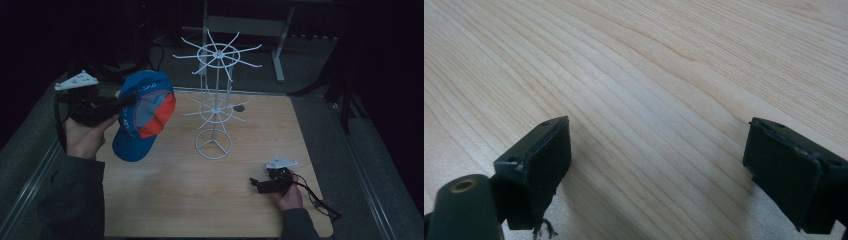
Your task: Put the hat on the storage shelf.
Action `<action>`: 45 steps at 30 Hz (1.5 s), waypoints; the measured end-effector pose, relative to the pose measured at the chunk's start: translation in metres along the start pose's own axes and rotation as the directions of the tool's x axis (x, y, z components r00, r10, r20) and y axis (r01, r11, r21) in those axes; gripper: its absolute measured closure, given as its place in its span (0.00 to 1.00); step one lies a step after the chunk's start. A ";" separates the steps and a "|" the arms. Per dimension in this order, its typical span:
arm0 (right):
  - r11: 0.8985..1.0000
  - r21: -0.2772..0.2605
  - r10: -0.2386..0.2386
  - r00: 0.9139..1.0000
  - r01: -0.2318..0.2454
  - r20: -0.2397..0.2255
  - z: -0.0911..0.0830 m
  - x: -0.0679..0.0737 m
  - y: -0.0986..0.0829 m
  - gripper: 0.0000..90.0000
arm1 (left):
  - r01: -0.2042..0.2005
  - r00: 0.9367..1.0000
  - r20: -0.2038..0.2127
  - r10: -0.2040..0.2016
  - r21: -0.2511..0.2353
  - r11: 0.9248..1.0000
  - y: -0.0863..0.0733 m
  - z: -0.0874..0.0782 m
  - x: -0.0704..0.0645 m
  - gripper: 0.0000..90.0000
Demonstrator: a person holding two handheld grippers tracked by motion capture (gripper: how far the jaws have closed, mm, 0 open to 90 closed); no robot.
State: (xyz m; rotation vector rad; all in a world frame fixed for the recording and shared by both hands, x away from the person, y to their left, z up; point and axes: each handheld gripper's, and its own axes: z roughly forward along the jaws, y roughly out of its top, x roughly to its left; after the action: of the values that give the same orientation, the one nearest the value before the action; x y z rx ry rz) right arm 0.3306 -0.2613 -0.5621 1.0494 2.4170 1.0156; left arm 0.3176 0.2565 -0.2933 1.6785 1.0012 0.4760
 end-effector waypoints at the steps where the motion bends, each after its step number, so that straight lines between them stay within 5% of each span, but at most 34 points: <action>1: 1.000 0.000 0.000 1.000 0.000 0.000 0.000 0.000 0.000 0.13 | -0.002 1.000 0.002 0.002 -0.004 1.000 0.003 -0.001 0.001 1.00; 19: 1.000 0.001 -0.003 1.000 0.003 -0.001 0.000 0.000 0.000 0.13 | 0.036 0.999 -0.002 -0.037 -0.124 0.992 0.060 -0.015 0.013 1.00; 29: 1.000 0.000 -0.004 1.000 0.004 -0.001 0.000 0.000 0.000 0.13 | 0.066 0.993 0.105 -0.048 -0.174 0.983 0.073 -0.014 0.003 1.00; 36: 1.000 0.001 -0.005 1.000 0.005 -0.001 0.000 0.000 0.000 0.13 | 0.088 0.974 0.222 -0.043 -0.197 0.976 0.070 -0.010 -0.006 1.00; 39: 1.000 0.001 -0.005 1.000 0.005 -0.001 0.000 0.000 0.000 0.13 | 0.069 0.968 0.252 -0.022 -0.181 0.981 0.066 -0.003 -0.011 1.00; 45: 1.000 0.000 -0.005 1.000 0.005 -0.002 0.000 0.000 0.000 0.13 | 0.023 0.968 0.251 -0.010 -0.050 0.998 0.044 0.026 -0.010 1.00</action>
State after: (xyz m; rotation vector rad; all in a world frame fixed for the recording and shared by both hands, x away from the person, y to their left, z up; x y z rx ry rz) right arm 0.3303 -0.2613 -0.5621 1.0432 2.4199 1.0151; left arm 0.3474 0.2304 -0.2604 1.6353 0.8093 0.2677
